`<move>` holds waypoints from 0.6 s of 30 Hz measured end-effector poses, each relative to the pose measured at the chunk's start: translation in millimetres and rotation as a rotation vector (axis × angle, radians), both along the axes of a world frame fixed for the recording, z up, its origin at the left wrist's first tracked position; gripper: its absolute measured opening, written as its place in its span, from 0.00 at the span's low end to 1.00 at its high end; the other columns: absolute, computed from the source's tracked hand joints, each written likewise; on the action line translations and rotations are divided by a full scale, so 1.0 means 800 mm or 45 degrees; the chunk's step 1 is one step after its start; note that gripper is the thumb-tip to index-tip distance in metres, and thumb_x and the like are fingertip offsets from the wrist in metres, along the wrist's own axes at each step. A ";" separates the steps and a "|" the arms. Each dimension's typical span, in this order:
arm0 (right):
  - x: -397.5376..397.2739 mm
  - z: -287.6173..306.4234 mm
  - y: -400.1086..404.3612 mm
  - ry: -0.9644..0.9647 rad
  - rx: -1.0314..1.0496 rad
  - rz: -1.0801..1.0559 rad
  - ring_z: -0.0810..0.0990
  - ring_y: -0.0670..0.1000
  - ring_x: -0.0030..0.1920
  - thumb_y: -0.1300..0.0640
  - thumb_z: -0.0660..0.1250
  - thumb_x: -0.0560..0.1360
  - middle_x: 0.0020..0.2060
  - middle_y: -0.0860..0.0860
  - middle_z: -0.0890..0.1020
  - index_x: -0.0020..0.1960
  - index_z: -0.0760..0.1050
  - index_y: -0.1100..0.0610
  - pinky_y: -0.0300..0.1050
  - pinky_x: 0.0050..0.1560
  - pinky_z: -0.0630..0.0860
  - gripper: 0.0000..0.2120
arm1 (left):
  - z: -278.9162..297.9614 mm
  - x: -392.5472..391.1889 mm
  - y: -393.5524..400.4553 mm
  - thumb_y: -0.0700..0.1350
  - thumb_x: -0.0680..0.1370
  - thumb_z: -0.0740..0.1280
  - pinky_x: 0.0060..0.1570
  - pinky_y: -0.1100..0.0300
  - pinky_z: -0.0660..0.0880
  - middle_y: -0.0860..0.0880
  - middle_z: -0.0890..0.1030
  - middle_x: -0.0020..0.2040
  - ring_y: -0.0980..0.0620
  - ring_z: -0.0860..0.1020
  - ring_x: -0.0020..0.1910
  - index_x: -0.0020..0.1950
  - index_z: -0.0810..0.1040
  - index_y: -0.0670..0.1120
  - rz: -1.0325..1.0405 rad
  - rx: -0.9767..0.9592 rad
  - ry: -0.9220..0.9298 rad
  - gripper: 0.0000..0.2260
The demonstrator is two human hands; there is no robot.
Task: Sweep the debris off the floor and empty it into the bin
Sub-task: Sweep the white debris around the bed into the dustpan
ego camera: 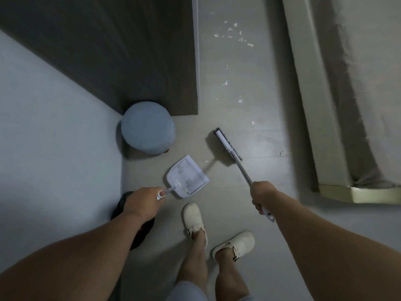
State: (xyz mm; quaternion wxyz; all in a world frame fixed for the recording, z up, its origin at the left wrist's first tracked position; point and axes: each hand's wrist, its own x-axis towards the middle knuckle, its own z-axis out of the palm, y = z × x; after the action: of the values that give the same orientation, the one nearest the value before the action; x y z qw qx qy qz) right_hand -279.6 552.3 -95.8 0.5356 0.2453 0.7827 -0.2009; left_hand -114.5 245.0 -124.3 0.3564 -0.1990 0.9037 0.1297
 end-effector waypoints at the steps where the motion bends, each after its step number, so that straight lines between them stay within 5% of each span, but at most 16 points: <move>1: 0.005 -0.004 -0.009 -0.106 0.053 -0.041 0.75 0.43 0.26 0.60 0.64 0.79 0.29 0.49 0.73 0.33 0.65 0.53 0.26 0.28 0.72 0.16 | -0.006 0.002 -0.004 0.57 0.81 0.59 0.42 0.54 0.76 0.49 0.83 0.46 0.44 0.79 0.44 0.46 0.75 0.52 0.026 0.015 -0.006 0.12; 3: 0.022 -0.010 -0.031 -0.169 0.187 0.545 0.78 0.42 0.38 0.52 0.73 0.73 0.22 0.42 0.75 0.30 0.70 0.52 0.33 0.52 0.77 0.17 | -0.016 0.003 -0.011 0.57 0.81 0.59 0.45 0.53 0.77 0.49 0.83 0.47 0.44 0.79 0.45 0.49 0.78 0.52 0.052 0.020 0.012 0.12; 5: 0.034 -0.021 -0.060 -0.241 0.200 0.773 0.79 0.44 0.49 0.52 0.76 0.70 0.15 0.40 0.72 0.29 0.71 0.51 0.41 0.60 0.76 0.17 | -0.021 0.004 -0.013 0.56 0.82 0.60 0.45 0.53 0.77 0.49 0.82 0.47 0.44 0.79 0.46 0.50 0.79 0.52 0.056 0.000 0.032 0.12; 7: 0.053 -0.021 -0.078 -0.291 0.135 0.625 0.80 0.46 0.48 0.55 0.74 0.72 0.23 0.41 0.75 0.31 0.71 0.51 0.41 0.52 0.79 0.16 | -0.021 0.002 -0.014 0.55 0.82 0.60 0.44 0.54 0.76 0.49 0.82 0.47 0.44 0.79 0.45 0.51 0.79 0.52 0.066 -0.007 0.038 0.11; 10: 0.059 -0.014 -0.090 -0.251 -0.070 0.038 0.70 0.50 0.27 0.61 0.60 0.79 0.30 0.52 0.72 0.38 0.68 0.55 0.40 0.27 0.69 0.11 | -0.023 0.000 -0.018 0.54 0.82 0.59 0.42 0.54 0.74 0.46 0.83 0.48 0.42 0.79 0.44 0.50 0.78 0.50 0.067 -0.006 0.030 0.11; 14: 0.046 0.002 -0.080 -0.178 -0.077 -0.219 0.62 0.50 0.23 0.59 0.53 0.81 0.29 0.55 0.70 0.42 0.70 0.60 0.38 0.26 0.59 0.12 | -0.024 -0.002 -0.012 0.54 0.81 0.59 0.41 0.55 0.70 0.46 0.84 0.50 0.41 0.80 0.48 0.51 0.79 0.50 0.098 -0.003 0.049 0.12; 16: 0.031 0.006 -0.081 -0.137 -0.084 0.464 0.69 0.50 0.26 0.61 0.58 0.81 0.29 0.52 0.71 0.36 0.65 0.54 0.38 0.25 0.67 0.14 | -0.026 -0.001 -0.011 0.54 0.82 0.59 0.41 0.55 0.69 0.46 0.84 0.51 0.41 0.81 0.49 0.52 0.79 0.50 0.100 0.001 0.061 0.12; 18: 0.023 0.007 -0.096 -0.181 0.111 1.063 0.76 0.48 0.37 0.57 0.69 0.76 0.30 0.46 0.73 0.35 0.70 0.51 0.36 0.37 0.74 0.13 | -0.029 0.001 -0.010 0.53 0.82 0.58 0.41 0.56 0.68 0.46 0.84 0.51 0.41 0.81 0.49 0.52 0.79 0.49 0.090 -0.004 0.070 0.13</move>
State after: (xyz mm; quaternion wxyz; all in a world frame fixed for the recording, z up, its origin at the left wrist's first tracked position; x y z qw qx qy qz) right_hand -261.0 475.7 -90.0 0.6126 -0.0570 0.7839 0.0838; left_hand -113.5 237.1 -147.2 0.3264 -0.2279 0.9056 0.1461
